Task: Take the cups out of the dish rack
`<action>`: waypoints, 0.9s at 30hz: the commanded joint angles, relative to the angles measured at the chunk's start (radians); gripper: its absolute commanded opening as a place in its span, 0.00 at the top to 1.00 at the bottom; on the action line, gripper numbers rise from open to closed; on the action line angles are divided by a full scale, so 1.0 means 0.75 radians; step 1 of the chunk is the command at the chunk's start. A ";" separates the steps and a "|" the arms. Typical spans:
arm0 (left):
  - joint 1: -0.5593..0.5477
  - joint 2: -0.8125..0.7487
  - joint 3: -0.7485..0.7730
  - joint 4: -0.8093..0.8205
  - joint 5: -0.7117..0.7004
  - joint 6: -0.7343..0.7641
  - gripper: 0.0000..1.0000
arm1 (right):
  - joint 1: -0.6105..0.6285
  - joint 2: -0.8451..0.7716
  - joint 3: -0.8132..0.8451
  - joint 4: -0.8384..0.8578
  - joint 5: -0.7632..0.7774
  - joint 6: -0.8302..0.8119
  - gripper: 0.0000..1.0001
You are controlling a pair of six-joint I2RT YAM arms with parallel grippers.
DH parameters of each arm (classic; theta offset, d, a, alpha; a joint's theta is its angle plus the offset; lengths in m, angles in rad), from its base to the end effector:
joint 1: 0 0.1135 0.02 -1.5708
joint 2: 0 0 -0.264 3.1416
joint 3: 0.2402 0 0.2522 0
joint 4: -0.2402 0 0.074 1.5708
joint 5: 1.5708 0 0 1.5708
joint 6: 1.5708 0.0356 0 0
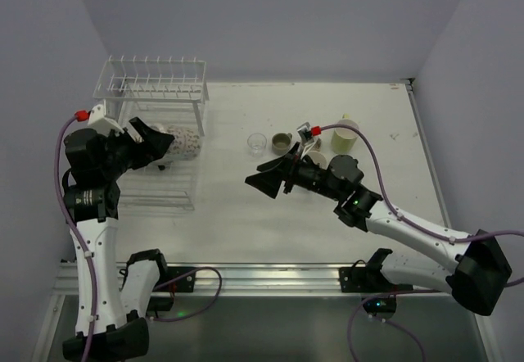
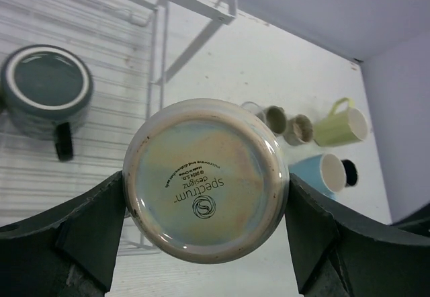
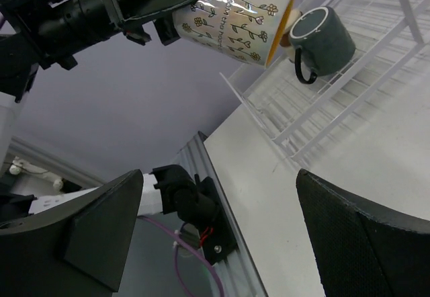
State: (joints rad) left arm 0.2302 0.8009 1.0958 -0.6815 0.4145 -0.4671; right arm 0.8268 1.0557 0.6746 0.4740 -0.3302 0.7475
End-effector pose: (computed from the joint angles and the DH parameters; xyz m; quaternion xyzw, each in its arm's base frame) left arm 0.1512 0.0207 0.3915 -0.1695 0.8024 -0.2341 0.5222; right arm 0.1587 0.1894 0.3178 -0.1477 0.6590 0.5946 0.4363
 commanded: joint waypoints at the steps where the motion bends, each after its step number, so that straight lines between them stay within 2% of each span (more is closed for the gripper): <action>1: -0.035 -0.039 -0.056 0.311 0.349 -0.168 1.00 | 0.018 0.089 0.011 0.262 -0.028 0.075 0.02; 7: -0.133 -0.059 -0.154 0.534 0.498 -0.315 1.00 | 0.020 0.241 0.103 0.297 -0.022 0.053 0.01; 12: -0.239 -0.064 -0.217 0.694 0.543 -0.379 1.00 | 0.020 0.292 0.168 0.280 0.029 0.012 0.01; 16: -0.276 -0.082 -0.323 0.804 0.576 -0.447 1.00 | 0.020 0.335 0.225 0.313 -0.036 -0.001 0.01; 20: -0.293 -0.102 -0.428 0.990 0.632 -0.533 1.00 | 0.020 0.376 0.236 0.407 -0.042 0.038 0.08; 23: -0.350 -0.105 -0.477 1.033 0.642 -0.561 1.00 | 0.020 0.392 0.246 0.458 -0.051 0.067 0.17; 27: -0.401 -0.125 -0.545 1.127 0.644 -0.598 1.00 | 0.020 0.431 0.201 0.658 -0.055 0.155 0.29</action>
State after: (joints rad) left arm -0.0414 0.7460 0.6949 -0.0227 0.8265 -0.8333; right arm 0.8379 1.3708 0.8162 0.7391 -0.3618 0.8188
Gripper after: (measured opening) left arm 0.853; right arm 0.730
